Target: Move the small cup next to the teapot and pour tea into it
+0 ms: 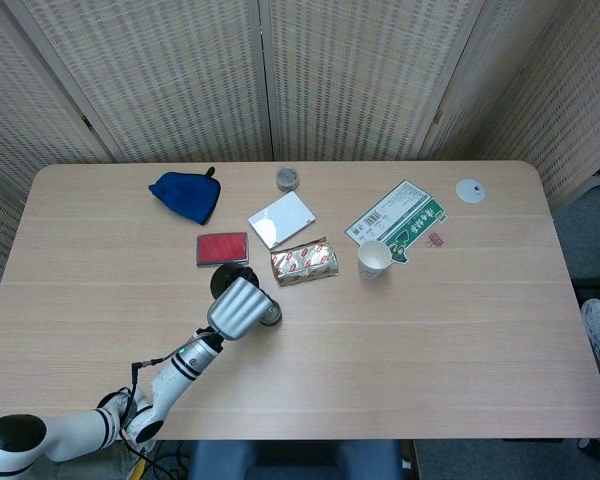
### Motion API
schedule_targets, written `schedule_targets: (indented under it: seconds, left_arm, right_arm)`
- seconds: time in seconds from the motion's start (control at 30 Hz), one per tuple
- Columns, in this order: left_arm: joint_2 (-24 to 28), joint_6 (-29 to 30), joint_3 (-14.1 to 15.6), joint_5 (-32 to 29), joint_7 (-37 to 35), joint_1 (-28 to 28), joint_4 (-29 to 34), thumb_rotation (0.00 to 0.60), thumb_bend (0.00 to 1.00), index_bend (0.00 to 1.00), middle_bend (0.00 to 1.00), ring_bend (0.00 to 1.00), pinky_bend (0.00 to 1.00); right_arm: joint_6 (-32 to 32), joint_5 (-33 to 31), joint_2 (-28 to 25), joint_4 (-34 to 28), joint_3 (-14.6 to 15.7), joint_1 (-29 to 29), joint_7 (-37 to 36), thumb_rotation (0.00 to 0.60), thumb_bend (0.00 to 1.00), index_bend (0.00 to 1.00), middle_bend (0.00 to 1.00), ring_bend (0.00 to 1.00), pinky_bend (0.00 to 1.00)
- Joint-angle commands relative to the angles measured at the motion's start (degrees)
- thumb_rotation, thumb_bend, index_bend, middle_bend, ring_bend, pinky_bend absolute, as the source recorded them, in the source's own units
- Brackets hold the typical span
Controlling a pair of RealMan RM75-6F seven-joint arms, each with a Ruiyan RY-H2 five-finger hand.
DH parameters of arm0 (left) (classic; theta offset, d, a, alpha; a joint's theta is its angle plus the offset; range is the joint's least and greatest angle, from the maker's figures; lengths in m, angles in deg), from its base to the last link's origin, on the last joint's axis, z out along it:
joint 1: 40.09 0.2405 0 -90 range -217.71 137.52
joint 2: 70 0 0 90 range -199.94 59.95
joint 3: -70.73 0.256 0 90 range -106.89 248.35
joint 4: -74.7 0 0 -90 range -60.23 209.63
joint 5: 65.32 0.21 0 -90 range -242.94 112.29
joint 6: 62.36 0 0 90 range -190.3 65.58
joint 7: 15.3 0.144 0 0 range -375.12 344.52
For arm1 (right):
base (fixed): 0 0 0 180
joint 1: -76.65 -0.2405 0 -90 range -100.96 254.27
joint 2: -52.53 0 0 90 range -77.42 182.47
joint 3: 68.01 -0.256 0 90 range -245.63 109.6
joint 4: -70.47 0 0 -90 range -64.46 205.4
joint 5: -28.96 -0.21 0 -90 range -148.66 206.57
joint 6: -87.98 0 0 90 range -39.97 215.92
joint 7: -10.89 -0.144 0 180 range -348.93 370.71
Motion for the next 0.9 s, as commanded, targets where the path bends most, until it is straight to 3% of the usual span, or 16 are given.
schedule_targets:
  seconds: [0.03, 0.57, 0.9]
  left_arm:
    - [-0.1, 0.1, 0.0, 0.1, 0.1, 0.0, 0.0, 0.600, 0.35, 1.00, 1.00, 1.00, 0.57]
    - [-0.4, -0.2, -0.3, -0.2, -0.1, 0.2, -0.2, 0.598, 0.35, 1.00, 1.00, 1.00, 0.57]
    - [-0.5, -0.1, -1.6, -2.3, -5.7, 1.0, 2.5, 0.565, 0.35, 1.00, 1.00, 1.00, 0.57]
  right_arm:
    - [0.0, 0.0, 0.0, -0.1, 0.0, 0.0, 0.0, 0.600, 0.20, 0.20, 0.22, 0.15, 0.26]
    - [-0.3, -0.3, 0.0, -0.2, -0.1, 0.2, 0.1, 0.600, 0.20, 0.20, 0.22, 0.15, 0.26]
    - [-0.3, -0.6, 0.1, -0.2, -0.2, 0.3, 0.1, 0.600, 0.20, 0.20, 0.22, 0.15, 0.27]
